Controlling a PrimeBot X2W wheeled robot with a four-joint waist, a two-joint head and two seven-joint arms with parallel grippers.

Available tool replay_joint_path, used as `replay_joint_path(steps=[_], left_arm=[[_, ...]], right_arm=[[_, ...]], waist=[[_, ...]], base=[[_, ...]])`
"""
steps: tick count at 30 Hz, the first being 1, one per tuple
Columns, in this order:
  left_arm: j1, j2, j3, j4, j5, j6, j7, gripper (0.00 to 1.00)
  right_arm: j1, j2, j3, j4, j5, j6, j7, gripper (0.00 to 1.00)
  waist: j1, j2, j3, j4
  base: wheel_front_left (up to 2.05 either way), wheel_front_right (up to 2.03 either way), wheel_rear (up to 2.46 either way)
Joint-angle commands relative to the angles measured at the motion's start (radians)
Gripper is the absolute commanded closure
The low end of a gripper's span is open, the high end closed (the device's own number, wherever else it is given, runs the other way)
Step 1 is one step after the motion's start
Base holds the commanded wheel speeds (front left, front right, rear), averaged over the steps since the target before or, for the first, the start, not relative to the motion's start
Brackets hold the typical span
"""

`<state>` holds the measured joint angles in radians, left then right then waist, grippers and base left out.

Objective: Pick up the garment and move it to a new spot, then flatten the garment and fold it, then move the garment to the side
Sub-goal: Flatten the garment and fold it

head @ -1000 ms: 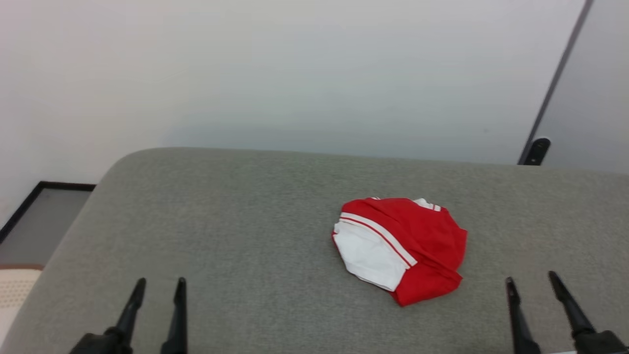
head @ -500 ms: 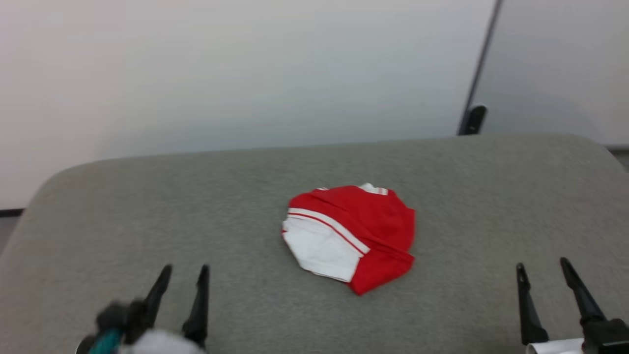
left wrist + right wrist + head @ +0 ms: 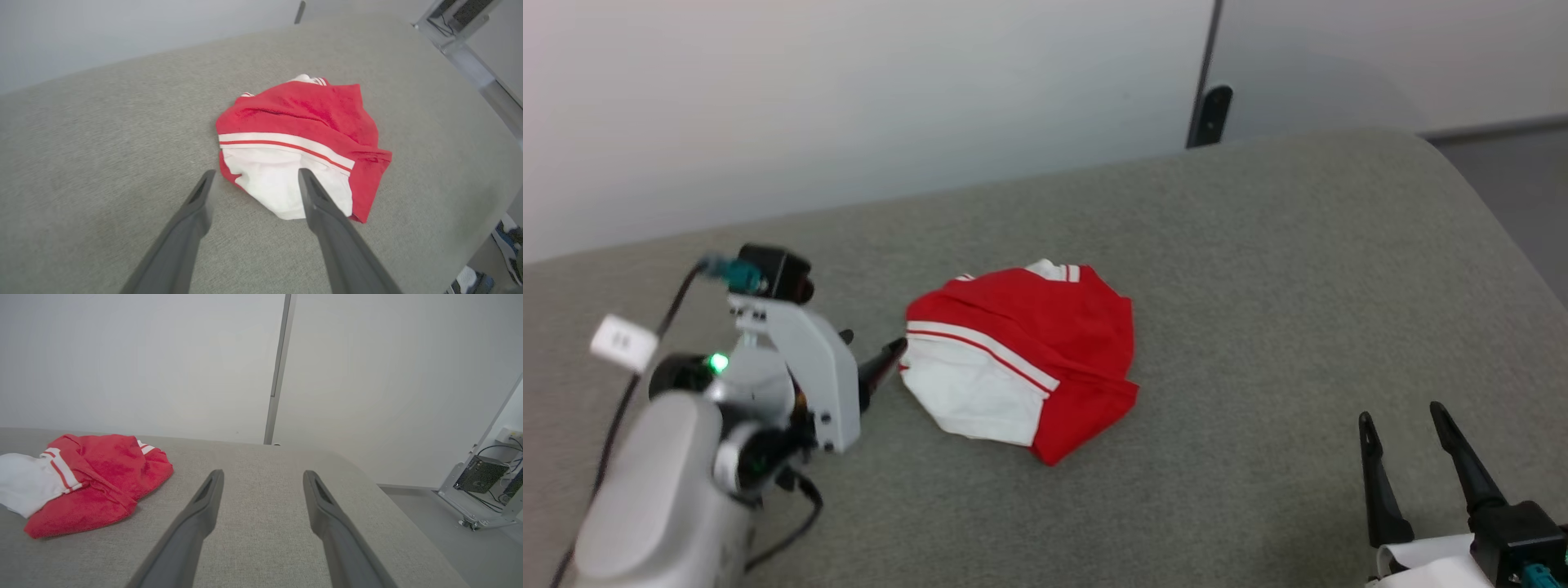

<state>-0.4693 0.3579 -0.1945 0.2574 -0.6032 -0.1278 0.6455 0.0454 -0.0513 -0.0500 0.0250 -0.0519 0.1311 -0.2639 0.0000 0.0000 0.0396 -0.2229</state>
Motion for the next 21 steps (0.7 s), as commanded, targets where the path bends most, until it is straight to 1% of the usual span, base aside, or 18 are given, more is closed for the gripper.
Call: replay_joint_path(steps=[1, 5, 6, 8, 11, 13, 15, 17, 18, 19, 20, 21], left_arm=[[-0.035, 0.006, -0.003, 0.017, -0.006, 0.008, 0.046, 0.00], [-0.116, 0.006, -0.028, 0.072, -0.022, 0.037, 0.194, 0.00], [-0.131, 0.006, -0.036, 0.082, -0.022, 0.040, 0.223, 0.00], [-0.157, 0.009, -0.043, 0.109, -0.025, 0.060, 0.276, 0.00], [-0.187, 0.023, -0.065, 0.145, -0.005, 0.080, 0.342, 0.00], [-0.202, 0.024, -0.078, 0.163, 0.002, 0.085, 0.366, 0.00], [-0.210, 0.020, -0.080, 0.188, 0.003, 0.099, 0.383, 0.00], [-0.218, 0.024, -0.094, 0.212, 0.016, 0.097, 0.391, 0.00], [-0.220, 0.017, -0.094, 0.231, 0.011, 0.105, 0.396, 0.00], [-0.223, 0.009, -0.096, 0.245, 0.008, 0.110, 0.402, 0.08], [-0.226, 0.005, -0.104, 0.256, 0.012, 0.109, 0.408, 0.24], [-0.228, 0.003, -0.109, 0.269, 0.016, 0.115, 0.416, 0.52]], right_arm=[[-0.017, 0.002, 0.007, 0.003, 0.008, -0.001, -0.001, 0.00], [-0.029, 0.002, 0.020, 0.011, 0.023, -0.001, -0.001, 0.00], [-0.034, 0.002, 0.023, 0.014, 0.027, -0.001, -0.001, 0.00], [-0.043, 0.002, 0.029, 0.016, 0.032, -0.001, -0.001, 0.00], [-0.053, 0.002, 0.034, 0.020, 0.040, -0.001, -0.001, 0.00], [-0.058, 0.002, 0.035, 0.022, 0.045, -0.001, -0.001, 0.00], [-0.062, 0.002, 0.037, 0.024, 0.047, -0.001, -0.001, 0.00], [-0.068, 0.002, 0.040, 0.024, 0.052, -0.001, -0.001, 0.00], [-0.072, 0.002, 0.041, 0.024, 0.053, -0.001, -0.001, 0.00], [-0.076, 0.002, 0.042, 0.024, 0.054, -0.001, -0.001, 0.00], [-0.078, 0.002, 0.042, 0.024, 0.056, -0.001, -0.001, 0.00], [-0.079, 0.002, 0.043, 0.025, 0.058, -0.001, -0.001, 0.00]], waist=[[0.0000, 0.0000, 0.054, -0.051], [0.0000, 0.0000, 0.081, -0.077], [0.0000, 0.0000, 0.087, -0.083], [0.0000, 0.0000, 0.099, -0.094], [0.0000, 0.0000, 0.117, -0.109], [0.0000, 0.0000, 0.128, -0.116], [0.0000, 0.0000, 0.138, -0.122], [0.0000, 0.0000, 0.148, -0.127], [0.0000, 0.0000, 0.151, -0.129], [0.0000, 0.0000, 0.155, -0.130], [0.0000, 0.0000, 0.157, -0.131], [0.0000, 0.0000, 0.160, -0.132]], base=[[0.00, 0.00, 0.00], [0.00, 0.00, 0.00], [0.00, 0.00, 0.00], [0.00, 0.00, 0.00], [0.00, 0.00, 0.00], [0.00, 0.00, 0.00], [0.00, 0.00, 0.00], [0.00, 0.00, 0.00], [0.00, 0.00, 0.00], [0.00, 0.00, 0.00], [0.00, 0.00, 0.00], [0.00, 0.00, 0.00]])
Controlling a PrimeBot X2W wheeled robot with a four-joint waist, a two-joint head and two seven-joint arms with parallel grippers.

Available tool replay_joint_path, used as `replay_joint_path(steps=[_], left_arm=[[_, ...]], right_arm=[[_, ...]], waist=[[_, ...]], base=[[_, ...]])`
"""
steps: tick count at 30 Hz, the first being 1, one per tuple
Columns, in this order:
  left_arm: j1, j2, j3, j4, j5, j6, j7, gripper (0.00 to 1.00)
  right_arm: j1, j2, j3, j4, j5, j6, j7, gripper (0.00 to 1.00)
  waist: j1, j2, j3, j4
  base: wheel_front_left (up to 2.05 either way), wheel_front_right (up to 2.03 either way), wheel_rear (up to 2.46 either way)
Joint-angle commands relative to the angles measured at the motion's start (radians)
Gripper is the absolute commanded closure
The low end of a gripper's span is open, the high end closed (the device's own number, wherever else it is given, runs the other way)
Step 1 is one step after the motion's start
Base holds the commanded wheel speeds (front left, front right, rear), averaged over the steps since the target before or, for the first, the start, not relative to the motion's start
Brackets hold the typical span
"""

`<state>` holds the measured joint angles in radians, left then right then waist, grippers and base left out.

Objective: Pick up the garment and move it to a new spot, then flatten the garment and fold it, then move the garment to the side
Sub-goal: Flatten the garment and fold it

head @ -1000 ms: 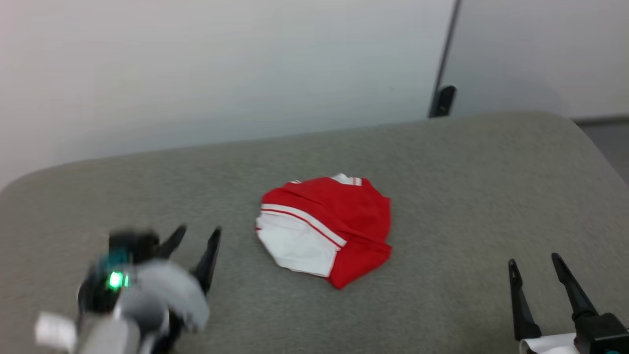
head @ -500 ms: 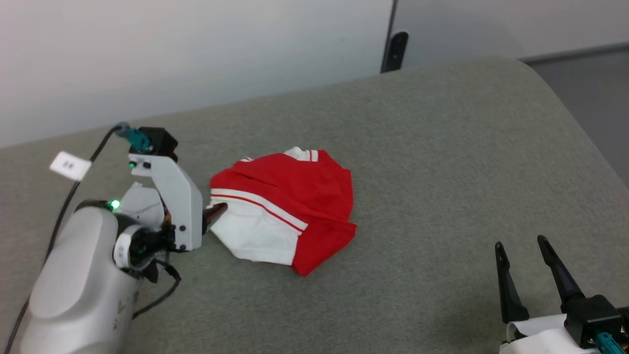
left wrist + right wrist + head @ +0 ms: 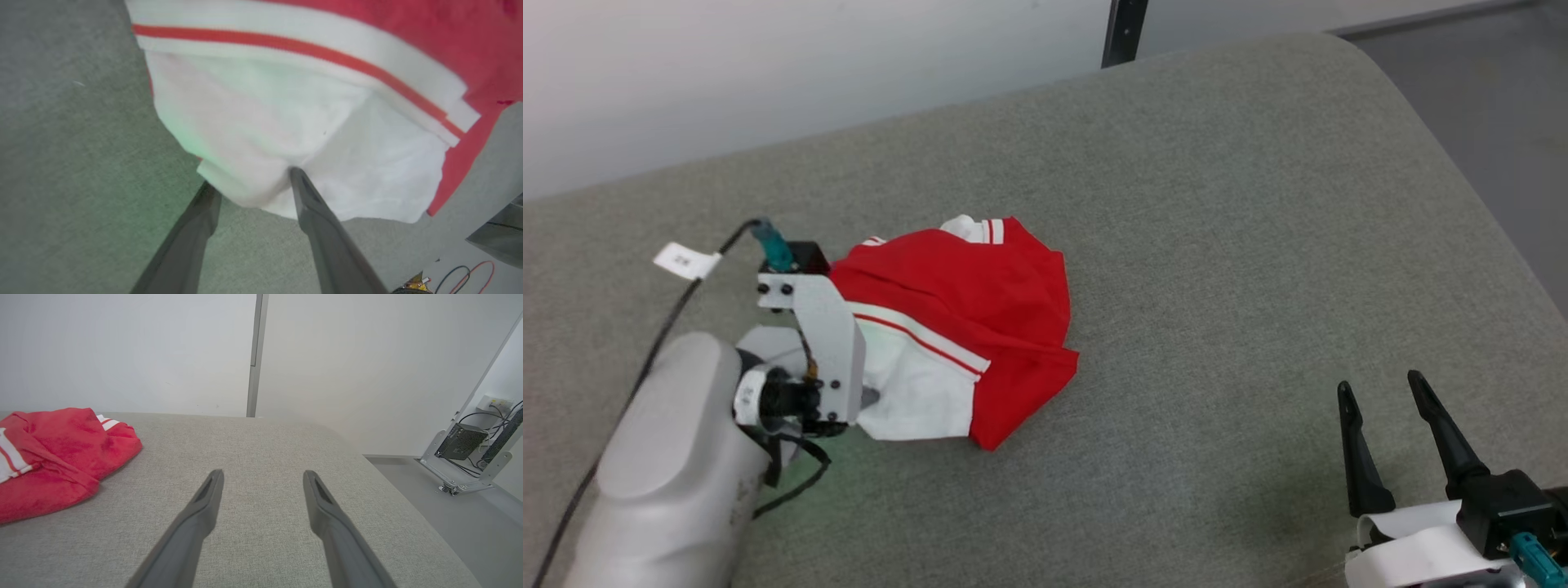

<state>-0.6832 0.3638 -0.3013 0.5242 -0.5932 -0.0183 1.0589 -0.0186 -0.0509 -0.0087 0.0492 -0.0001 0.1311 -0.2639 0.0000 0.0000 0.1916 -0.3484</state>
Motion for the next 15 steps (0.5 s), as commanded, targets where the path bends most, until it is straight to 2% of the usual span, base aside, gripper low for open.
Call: replay_joint_path(steps=[1, 2, 3, 6, 9, 15], left_arm=[[-0.016, -0.003, -0.007, 0.013, 0.009, 0.008, 0.009, 0.62], [-0.019, -0.002, -0.011, 0.021, 0.013, 0.006, 0.012, 0.73], [-0.023, -0.003, -0.014, 0.028, 0.015, 0.008, 0.012, 1.00], [-0.037, -0.016, -0.011, 0.053, 0.004, 0.018, 0.013, 1.00], [-0.057, -0.012, -0.021, 0.063, 0.007, 0.004, 0.025, 1.00], [-0.067, 0.038, -0.045, 0.035, 0.027, -0.024, 0.060, 1.00]], right_arm=[[-0.015, 0.001, 0.002, 0.001, 0.007, -0.001, -0.001, 0.00], [-0.014, 0.001, 0.003, 0.002, 0.009, -0.001, -0.001, 0.00], [-0.016, 0.001, 0.003, 0.002, 0.011, -0.001, -0.001, 0.00], [-0.020, 0.001, 0.003, 0.002, 0.013, -0.001, -0.001, 0.00], [-0.019, 0.001, -0.001, 0.001, 0.012, -0.001, -0.001, 0.00], [-0.002, 0.001, -0.012, -0.001, 0.004, -0.001, -0.001, 0.00]], waist=[[0.0000, 0.0000, 0.010, -0.007], [0.0000, 0.0000, 0.012, -0.007], [0.0000, 0.0000, 0.014, -0.006], [0.0000, 0.0000, 0.016, -0.003], [0.0000, 0.0000, 0.013, 0.005], [0.0000, 0.0000, -0.005, 0.034]], base=[[0.00, 0.00, 0.00], [0.00, 0.00, 0.00], [0.00, 0.00, 0.00], [0.00, 0.00, 0.00], [0.00, 0.00, 0.00], [0.00, 0.00, 0.00]])
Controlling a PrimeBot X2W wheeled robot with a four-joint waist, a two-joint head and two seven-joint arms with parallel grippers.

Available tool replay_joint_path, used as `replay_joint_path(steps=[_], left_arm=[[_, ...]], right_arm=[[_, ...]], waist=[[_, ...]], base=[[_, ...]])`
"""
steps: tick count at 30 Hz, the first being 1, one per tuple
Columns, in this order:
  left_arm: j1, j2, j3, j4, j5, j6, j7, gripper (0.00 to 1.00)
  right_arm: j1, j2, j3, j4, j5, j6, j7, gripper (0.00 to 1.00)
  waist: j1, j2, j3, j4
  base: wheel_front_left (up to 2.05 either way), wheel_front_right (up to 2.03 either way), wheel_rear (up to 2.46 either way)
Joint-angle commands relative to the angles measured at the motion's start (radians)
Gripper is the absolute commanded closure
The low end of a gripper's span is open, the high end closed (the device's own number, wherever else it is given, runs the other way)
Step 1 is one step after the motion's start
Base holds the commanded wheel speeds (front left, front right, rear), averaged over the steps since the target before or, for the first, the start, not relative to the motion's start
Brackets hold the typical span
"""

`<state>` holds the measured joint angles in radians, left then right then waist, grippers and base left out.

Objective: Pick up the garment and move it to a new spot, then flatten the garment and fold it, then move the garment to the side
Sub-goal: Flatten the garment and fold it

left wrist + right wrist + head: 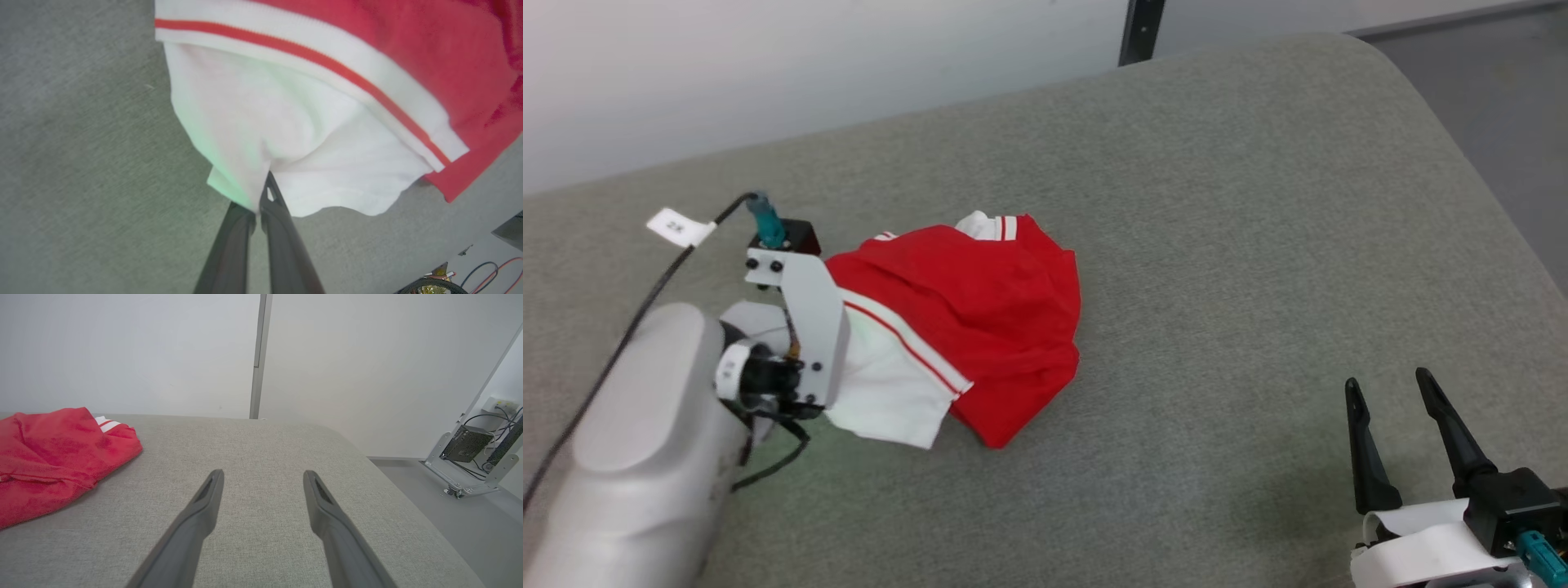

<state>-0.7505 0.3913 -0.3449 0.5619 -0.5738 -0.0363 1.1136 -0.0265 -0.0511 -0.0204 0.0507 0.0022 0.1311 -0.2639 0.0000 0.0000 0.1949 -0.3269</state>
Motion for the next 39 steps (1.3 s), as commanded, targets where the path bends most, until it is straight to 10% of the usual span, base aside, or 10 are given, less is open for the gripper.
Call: replay_joint_path(steps=[1, 14, 26, 28, 31, 39], left_arm=[[0.004, 0.027, -0.004, -0.012, 0.010, -0.010, 0.015, 1.00], [0.115, 0.258, 0.008, -0.187, 0.022, -0.043, 0.101, 1.00], [0.226, 0.213, 0.019, -0.173, -0.015, 0.010, 0.043, 1.00], [0.224, 0.206, 0.017, -0.166, -0.015, 0.016, 0.036, 0.76], [0.205, 0.208, 0.022, -0.168, -0.004, 0.026, 0.019, 0.00], [0.209, 0.215, 0.015, -0.207, 0.005, 0.021, -0.015, 0.00]], right_arm=[[0.008, 0.002, -0.002, -0.001, 0.000, -0.001, -0.001, 0.00], [0.006, 0.001, -0.017, -0.004, -0.021, -0.001, -0.001, 0.00], [-0.015, 0.001, -0.011, 0.001, -0.027, -0.001, -0.001, 0.00], [-0.014, 0.001, -0.011, 0.003, -0.029, -0.001, -0.001, 0.00], [-0.003, 0.001, -0.017, 0.005, -0.033, -0.001, -0.001, 0.00], [0.023, 0.002, -0.017, 0.009, -0.042, -0.001, -0.001, 0.00]], waist=[[0.0000, 0.0000, -0.010, 0.019], [0.0000, 0.0000, -0.015, 0.092], [0.0000, 0.0000, 0.001, 0.105], [0.0000, 0.0000, -0.003, 0.106], [0.0000, 0.0000, -0.017, 0.111], [0.0000, 0.0000, -0.063, 0.140]], base=[[0.00, 0.00, 0.00], [0.00, 0.00, 0.00], [0.00, 0.00, 0.00], [0.00, 0.00, 0.00], [0.00, 0.00, 0.00], [0.00, 0.00, 0.00]])
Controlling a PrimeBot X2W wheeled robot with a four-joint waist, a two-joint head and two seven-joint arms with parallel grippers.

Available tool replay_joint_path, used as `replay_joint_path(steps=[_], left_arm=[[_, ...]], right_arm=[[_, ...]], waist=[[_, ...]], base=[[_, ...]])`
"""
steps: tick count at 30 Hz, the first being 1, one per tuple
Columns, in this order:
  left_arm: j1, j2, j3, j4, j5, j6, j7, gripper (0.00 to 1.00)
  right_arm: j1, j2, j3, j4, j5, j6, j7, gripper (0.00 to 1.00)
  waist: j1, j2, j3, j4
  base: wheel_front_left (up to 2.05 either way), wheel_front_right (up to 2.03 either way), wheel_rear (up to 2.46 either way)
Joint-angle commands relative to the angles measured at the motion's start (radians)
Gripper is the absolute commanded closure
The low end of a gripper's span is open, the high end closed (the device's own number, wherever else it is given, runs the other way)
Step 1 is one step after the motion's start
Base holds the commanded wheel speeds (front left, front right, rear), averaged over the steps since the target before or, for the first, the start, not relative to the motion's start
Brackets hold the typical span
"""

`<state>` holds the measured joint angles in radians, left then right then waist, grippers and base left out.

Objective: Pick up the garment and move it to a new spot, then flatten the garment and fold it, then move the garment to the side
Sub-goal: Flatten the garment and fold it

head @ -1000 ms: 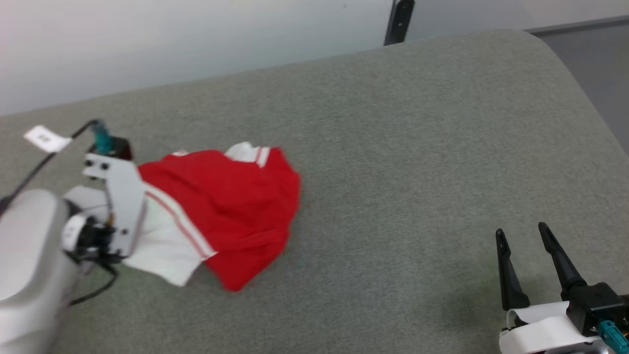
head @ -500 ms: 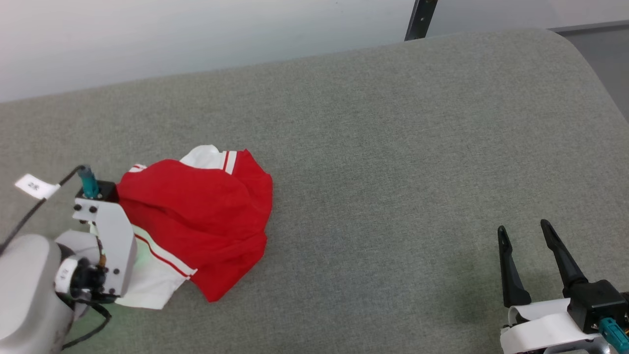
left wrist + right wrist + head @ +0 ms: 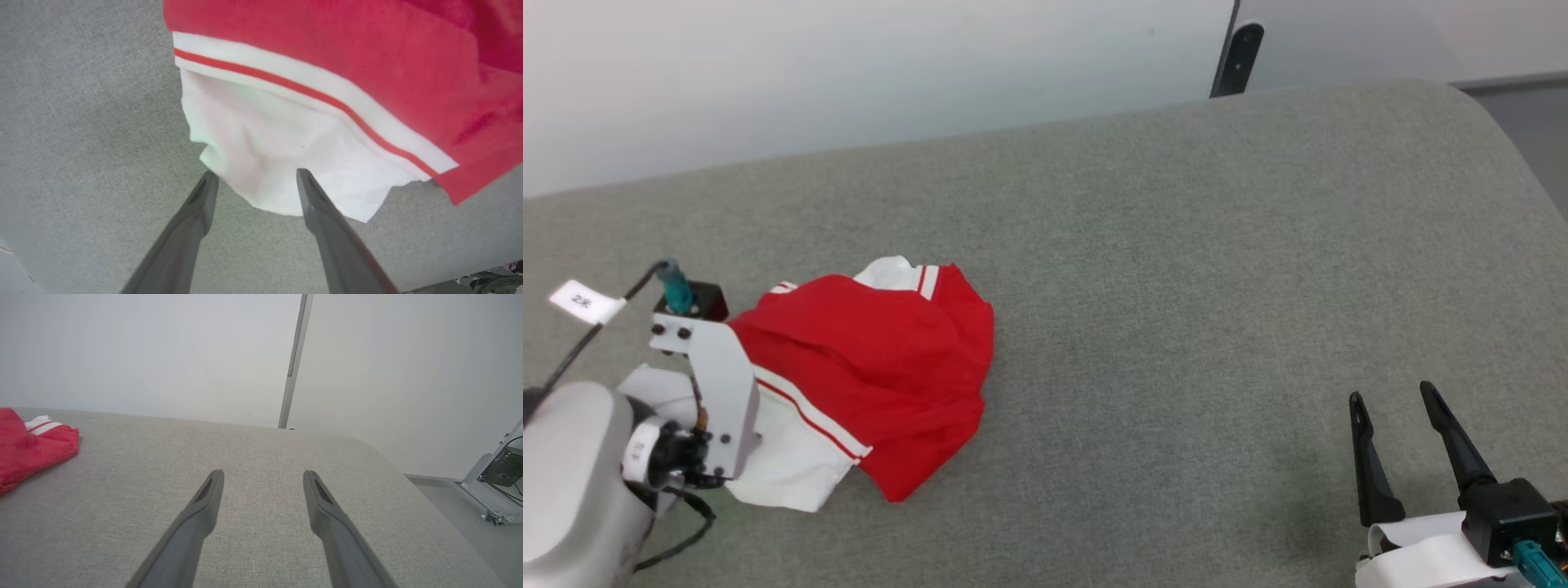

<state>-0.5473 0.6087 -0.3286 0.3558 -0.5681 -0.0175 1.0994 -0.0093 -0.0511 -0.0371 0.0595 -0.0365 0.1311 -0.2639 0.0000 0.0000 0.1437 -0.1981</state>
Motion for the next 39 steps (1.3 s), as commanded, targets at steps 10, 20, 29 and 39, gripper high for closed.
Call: replay_joint_path(steps=[10, 20, 29, 39], left_arm=[[0.081, -0.025, -0.018, -0.071, -0.022, 0.055, 0.059, 0.28], [0.088, -0.060, -0.013, -0.025, -0.037, 0.086, 0.025, 0.60], [0.058, -0.090, -0.013, 0.063, -0.045, 0.080, -0.016, 1.00], [0.007, -0.022, -0.037, 0.035, -0.023, 0.025, 0.017, 1.00]], right_arm=[[0.025, 0.001, 0.010, -0.004, -0.015, -0.001, -0.001, 0.00], [0.013, 0.001, 0.025, 0.000, -0.014, -0.001, -0.001, 0.00], [0.002, 0.001, 0.025, 0.000, -0.001, -0.001, -0.001, 0.00], [0.012, 0.001, 0.006, -0.006, 0.005, -0.001, -0.001, 0.00]], waist=[[0.0000, 0.0000, -0.040, 0.039], [0.0000, 0.0000, -0.025, 0.019], [0.0000, 0.0000, -0.009, 0.003], [0.0000, 0.0000, -0.008, 0.016]], base=[[0.00, 0.00, 0.00], [0.00, 0.00, 0.00], [0.00, 0.00, 0.00], [0.00, 0.00, 0.00]])
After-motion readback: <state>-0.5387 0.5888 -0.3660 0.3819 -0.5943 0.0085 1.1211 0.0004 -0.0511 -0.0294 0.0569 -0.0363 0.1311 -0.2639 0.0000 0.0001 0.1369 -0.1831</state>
